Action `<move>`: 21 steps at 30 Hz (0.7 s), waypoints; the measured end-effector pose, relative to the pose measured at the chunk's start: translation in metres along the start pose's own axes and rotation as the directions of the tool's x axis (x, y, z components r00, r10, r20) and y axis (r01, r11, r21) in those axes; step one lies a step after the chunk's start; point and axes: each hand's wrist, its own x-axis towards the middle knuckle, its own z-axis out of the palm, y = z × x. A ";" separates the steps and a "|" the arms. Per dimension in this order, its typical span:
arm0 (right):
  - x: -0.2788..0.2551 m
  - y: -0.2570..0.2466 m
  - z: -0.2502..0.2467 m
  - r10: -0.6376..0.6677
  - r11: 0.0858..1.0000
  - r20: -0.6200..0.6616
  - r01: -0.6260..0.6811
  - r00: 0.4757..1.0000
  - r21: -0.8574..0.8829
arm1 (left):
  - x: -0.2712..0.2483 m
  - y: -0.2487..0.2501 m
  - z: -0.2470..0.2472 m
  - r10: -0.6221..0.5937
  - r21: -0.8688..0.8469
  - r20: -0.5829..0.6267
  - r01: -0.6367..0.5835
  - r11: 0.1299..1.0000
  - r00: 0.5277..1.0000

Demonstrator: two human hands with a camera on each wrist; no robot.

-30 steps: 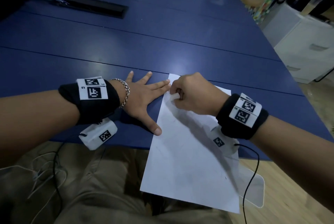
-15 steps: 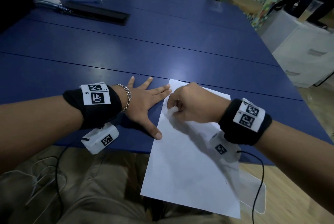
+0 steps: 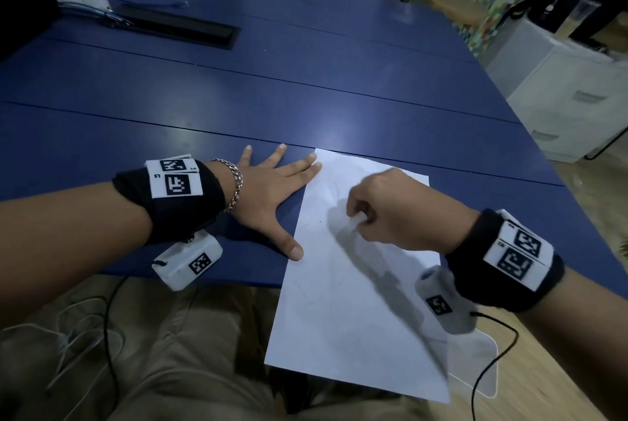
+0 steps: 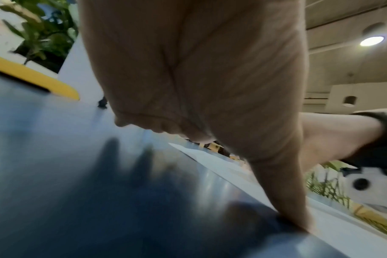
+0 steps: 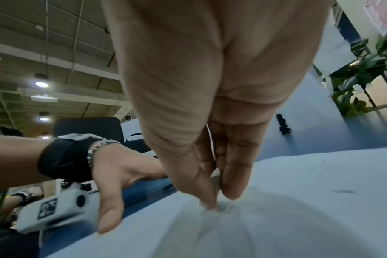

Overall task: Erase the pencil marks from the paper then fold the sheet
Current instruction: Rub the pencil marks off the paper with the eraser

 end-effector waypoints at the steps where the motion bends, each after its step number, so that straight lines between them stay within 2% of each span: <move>1: -0.004 0.002 0.002 0.024 1.000 0.009 -0.024 1.000 0.006 | -0.002 0.002 0.000 0.032 0.002 -0.025 -0.031 1.000 0.999; 3: -0.005 0.006 0.004 0.056 0.998 -0.020 -0.055 0.998 0.024 | -0.004 0.005 0.001 0.083 0.019 -0.048 -0.082 0.996 0.995; 7: 0.002 0.007 -0.001 0.079 0.996 -0.015 -0.078 0.997 0.040 | -0.007 0.006 0.007 0.062 -0.001 -0.023 -0.062 0.998 0.998; 13: 0.023 -0.020 0.000 0.036 0.988 -0.042 -0.029 0.998 0.152 | -0.002 0.003 0.014 0.065 -0.045 -0.134 -0.072 0.996 0.989; 17: 0.036 -0.025 0.004 0.068 0.987 -0.129 -0.048 0.989 0.152 | 0.002 0.000 0.013 0.049 -0.009 -0.132 -0.050 0.999 0.990; 21: 0.028 -0.038 0.012 0.030 0.988 -0.107 -0.013 0.994 0.156 | 0.001 0.002 0.009 0.046 0.010 -0.137 -0.045 0.999 0.990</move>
